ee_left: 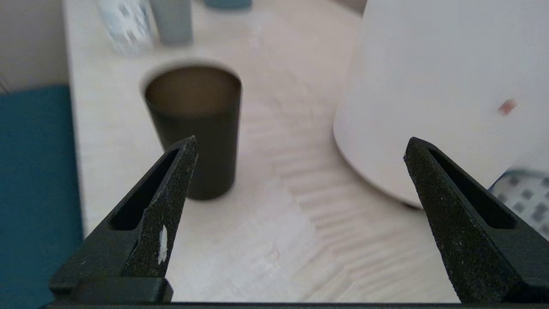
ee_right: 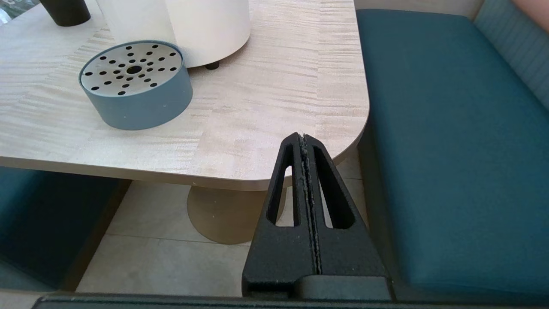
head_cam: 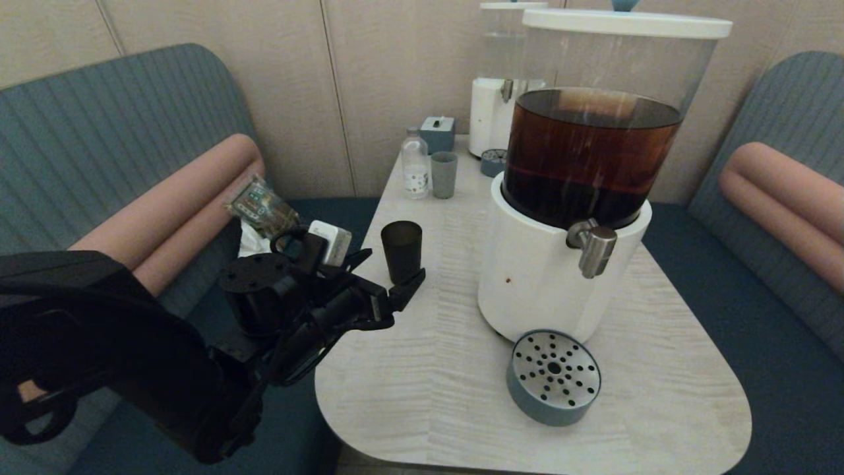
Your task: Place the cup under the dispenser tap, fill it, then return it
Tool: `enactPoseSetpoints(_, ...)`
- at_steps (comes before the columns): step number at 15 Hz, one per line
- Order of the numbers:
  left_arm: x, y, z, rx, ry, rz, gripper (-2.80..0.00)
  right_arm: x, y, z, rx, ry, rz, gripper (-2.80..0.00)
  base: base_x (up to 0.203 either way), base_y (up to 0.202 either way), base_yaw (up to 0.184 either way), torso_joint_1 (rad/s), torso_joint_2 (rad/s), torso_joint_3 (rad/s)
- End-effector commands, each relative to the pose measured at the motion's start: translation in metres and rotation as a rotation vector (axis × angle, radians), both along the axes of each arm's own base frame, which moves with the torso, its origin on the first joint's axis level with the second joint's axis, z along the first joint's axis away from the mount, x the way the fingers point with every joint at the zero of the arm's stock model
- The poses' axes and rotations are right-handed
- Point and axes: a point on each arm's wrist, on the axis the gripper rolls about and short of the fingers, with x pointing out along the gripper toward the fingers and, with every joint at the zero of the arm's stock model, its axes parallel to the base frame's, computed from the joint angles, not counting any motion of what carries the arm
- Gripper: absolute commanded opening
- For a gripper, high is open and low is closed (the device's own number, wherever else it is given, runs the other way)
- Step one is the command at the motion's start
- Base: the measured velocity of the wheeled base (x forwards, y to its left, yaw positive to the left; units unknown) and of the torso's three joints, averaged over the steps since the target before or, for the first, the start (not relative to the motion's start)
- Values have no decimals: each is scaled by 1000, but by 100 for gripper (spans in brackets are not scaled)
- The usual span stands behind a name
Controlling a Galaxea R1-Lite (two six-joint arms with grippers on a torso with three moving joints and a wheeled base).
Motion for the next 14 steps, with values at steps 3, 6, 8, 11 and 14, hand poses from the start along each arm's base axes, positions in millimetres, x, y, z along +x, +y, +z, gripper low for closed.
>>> enactPoseSetpoints(3,-28,14,39,-49,-91,25,-280,0,0,0,0,1,1,-280,0,0,0,0,0,0)
enactPoseSetpoints(6,-48,25,64,-90,-153,84,-280,0,0,0,0,1,1,-280,0,0,0,0,0,0)
enactPoseSetpoints(8,-63,34,80,-113,-190,114,-280,0,0,0,0,2,1,-280,0,0,0,0,0,0)
enactPoseSetpoints(11,-86,50,106,-126,-251,180,-280,0,0,0,0,1,1,-280,0,0,0,0,0,0)
enactPoseSetpoints(14,-103,83,124,-121,-276,317,-280,0,0,0,0,1,1,-280,0,0,0,0,0,0)
